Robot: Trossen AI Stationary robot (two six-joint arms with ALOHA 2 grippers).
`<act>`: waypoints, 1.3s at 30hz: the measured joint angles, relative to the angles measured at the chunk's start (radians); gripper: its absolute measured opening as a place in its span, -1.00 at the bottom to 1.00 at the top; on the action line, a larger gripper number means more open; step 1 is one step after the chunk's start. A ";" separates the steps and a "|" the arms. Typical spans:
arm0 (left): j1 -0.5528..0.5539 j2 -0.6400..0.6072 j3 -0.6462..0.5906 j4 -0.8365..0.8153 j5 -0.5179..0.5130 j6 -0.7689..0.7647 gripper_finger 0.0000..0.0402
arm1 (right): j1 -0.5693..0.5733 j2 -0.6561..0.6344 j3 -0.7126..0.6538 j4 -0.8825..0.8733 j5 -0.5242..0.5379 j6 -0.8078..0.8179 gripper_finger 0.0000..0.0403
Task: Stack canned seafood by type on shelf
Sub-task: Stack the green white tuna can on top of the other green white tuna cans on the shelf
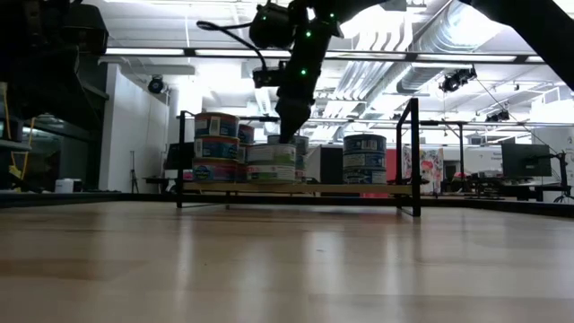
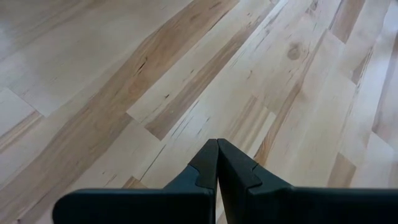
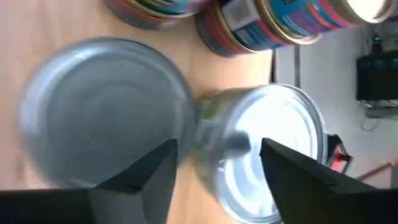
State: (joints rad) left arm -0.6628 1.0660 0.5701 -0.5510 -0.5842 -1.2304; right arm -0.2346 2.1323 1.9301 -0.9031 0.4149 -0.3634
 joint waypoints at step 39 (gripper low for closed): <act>0.000 0.000 -0.001 -0.027 0.003 0.019 -1.00 | -0.113 -0.083 0.147 -0.162 -0.051 0.046 0.33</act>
State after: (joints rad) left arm -0.6626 1.0657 0.5694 -0.5781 -0.5809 -1.2110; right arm -0.3477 2.0493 2.0769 -1.0649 0.3644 -0.3170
